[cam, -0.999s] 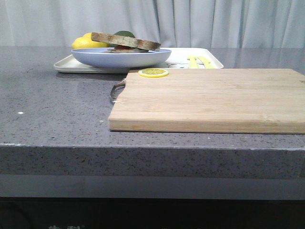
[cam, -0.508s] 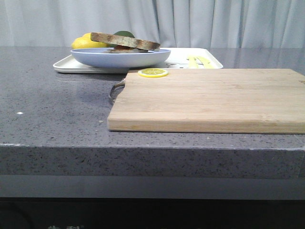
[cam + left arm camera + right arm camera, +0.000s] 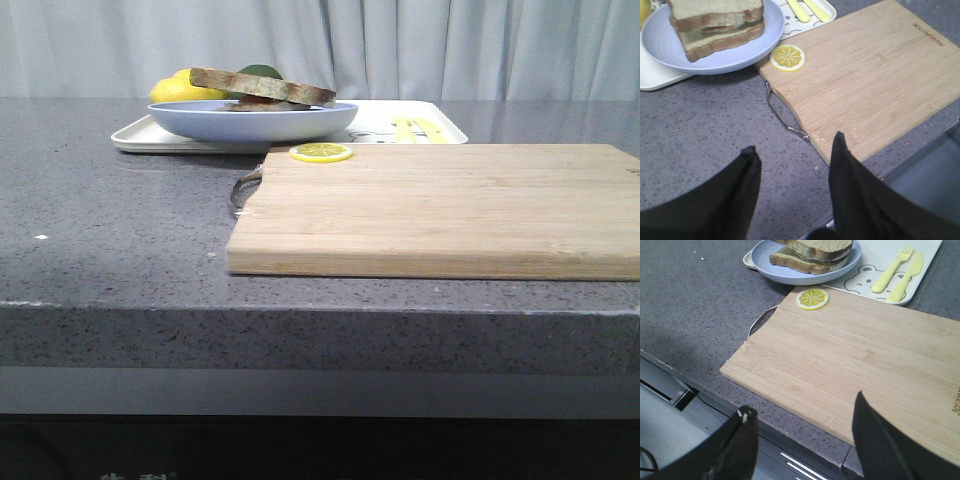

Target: Place bread and move sandwich to tray

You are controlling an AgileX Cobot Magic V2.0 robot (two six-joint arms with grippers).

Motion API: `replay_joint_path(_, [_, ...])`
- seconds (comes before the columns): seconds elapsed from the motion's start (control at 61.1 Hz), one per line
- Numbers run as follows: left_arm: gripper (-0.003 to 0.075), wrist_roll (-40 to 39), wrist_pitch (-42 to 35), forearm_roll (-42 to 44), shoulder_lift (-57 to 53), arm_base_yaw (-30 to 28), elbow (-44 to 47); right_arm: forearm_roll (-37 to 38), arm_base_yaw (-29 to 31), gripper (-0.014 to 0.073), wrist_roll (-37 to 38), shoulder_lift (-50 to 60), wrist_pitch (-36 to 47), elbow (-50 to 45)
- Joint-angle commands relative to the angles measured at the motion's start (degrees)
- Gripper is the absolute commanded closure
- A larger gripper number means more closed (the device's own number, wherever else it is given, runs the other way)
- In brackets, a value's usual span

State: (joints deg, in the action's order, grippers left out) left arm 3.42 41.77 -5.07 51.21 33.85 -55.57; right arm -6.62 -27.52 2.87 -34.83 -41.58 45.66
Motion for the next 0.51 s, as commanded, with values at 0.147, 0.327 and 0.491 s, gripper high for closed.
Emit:
replay_joint_path(0.147, [0.0394,-0.04,-5.25,4.10,-12.11,0.50,5.34,0.20,0.37,0.0155,-0.28,0.01,4.08,1.26])
replay_joint_path(0.327, [0.0394,-0.04,-5.25,4.50,-17.10,0.50,8.21,0.46,0.37,0.0155,-0.28,0.01,4.03,1.26])
replay_joint_path(0.491, [0.0408,-0.04,-4.99,4.50,-17.78,0.50,9.00,1.73,0.37,0.0155,-0.28,0.01,3.29,1.26])
